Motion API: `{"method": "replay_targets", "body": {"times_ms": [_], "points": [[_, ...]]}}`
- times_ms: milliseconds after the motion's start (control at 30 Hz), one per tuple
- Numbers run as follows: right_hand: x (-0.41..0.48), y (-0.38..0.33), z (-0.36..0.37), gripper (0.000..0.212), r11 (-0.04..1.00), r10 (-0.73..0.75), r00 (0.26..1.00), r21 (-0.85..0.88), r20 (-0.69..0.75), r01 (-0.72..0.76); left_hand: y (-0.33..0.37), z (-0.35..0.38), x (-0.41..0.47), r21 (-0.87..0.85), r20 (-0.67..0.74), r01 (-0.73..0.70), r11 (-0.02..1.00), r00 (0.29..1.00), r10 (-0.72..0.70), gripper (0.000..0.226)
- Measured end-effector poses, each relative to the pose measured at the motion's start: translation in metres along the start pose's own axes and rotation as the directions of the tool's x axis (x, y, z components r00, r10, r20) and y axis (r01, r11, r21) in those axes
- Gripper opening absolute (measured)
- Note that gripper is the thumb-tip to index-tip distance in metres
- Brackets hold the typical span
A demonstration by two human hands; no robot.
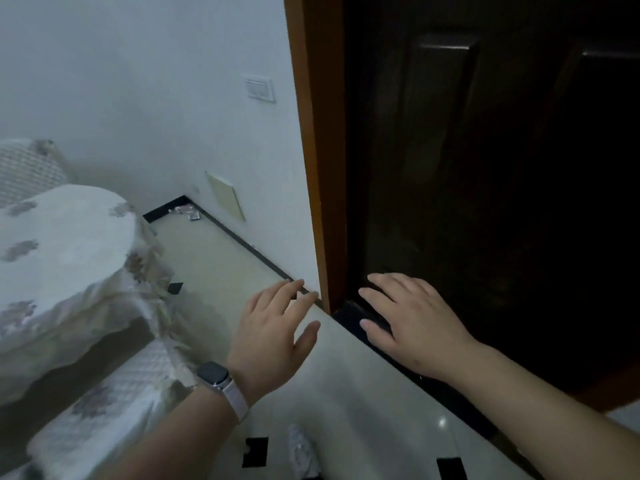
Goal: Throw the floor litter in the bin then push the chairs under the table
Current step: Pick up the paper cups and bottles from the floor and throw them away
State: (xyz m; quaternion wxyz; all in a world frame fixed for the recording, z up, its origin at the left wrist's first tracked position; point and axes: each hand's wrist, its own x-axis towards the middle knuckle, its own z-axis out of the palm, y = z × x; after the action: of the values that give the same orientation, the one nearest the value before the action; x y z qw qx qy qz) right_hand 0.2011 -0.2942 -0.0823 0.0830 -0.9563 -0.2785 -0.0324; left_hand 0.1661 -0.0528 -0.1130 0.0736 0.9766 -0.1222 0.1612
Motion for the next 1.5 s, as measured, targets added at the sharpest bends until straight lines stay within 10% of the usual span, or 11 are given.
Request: {"method": "replay_targets", "body": {"times_ms": [400,1500], "points": [[0.233,-0.016,-0.001,0.056,0.987,-0.073,0.995,-0.145,-0.066,0.063,-0.181,0.035,0.144,-0.109,-0.216,0.053,0.993,0.973,-0.076,0.043],[0.697,-0.035,0.101,0.051,0.820,-0.553,0.823,0.091,-0.131,0.565,-0.450,0.058,0.306,0.135,-0.148,0.555,0.821,0.831,-0.537,0.046]]}}
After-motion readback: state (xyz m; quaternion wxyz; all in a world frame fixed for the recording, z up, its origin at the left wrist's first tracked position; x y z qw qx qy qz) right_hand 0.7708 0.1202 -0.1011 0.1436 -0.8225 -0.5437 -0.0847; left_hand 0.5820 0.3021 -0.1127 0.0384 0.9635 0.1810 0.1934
